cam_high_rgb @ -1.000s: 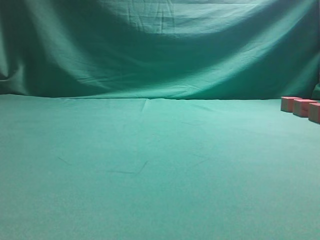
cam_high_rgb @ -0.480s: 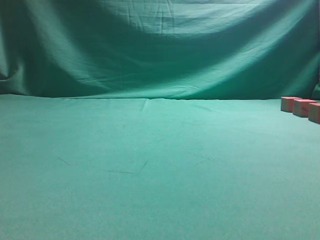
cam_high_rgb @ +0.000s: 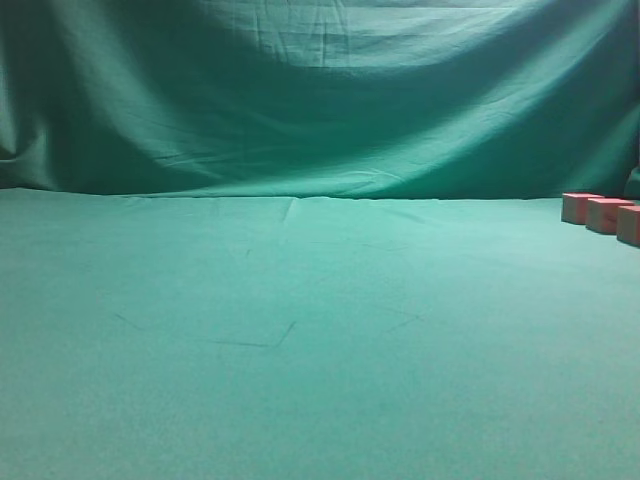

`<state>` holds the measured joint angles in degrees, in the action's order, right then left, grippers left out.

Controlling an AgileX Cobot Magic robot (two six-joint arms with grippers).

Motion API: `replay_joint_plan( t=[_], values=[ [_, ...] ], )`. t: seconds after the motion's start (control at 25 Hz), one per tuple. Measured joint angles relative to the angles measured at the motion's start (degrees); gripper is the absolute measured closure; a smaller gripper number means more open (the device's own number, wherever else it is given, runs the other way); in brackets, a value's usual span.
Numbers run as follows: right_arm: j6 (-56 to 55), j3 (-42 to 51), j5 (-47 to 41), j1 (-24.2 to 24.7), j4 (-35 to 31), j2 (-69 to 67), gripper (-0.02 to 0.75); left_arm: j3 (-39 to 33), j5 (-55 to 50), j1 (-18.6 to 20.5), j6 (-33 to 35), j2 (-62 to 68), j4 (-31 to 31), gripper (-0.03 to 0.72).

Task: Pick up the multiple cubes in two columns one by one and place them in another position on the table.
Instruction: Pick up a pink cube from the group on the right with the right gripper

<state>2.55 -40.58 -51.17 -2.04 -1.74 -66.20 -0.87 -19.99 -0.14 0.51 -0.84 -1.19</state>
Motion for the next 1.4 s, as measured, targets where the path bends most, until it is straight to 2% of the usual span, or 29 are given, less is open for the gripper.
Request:
replay_joint_plan(
  t=[0.12,0.24,0.44,0.52,1.04,1.4],
  values=[
    [1.47,-0.12,5.38,0.0,0.0,-2.19,0.689,0.0,0.0,0.0,0.0,0.0,0.0,0.688],
    [3.01,-0.21,9.55,0.0,0.0,-4.86,0.547,0.0,0.0,0.0,0.0,0.0,0.0,0.688],
    [3.76,-0.24,12.68,0.0,0.0,-10.99,0.217,0.0,0.0,0.0,0.0,0.0,0.0,0.688],
    [3.63,-0.24,14.29,0.0,0.0,-12.93,0.157,0.0,0.0,0.0,0.0,0.0,0.0,0.688],
    [3.54,-7.65,16.81,0.0,0.21,-25.01,0.17,0.0,0.0,0.0,0.0,0.0,0.0,0.688],
    [3.73,-8.22,18.68,0.0,2.54,-27.6,0.17,0.0,0.0,0.0,0.0,0.0,0.0,0.688]
  ],
)
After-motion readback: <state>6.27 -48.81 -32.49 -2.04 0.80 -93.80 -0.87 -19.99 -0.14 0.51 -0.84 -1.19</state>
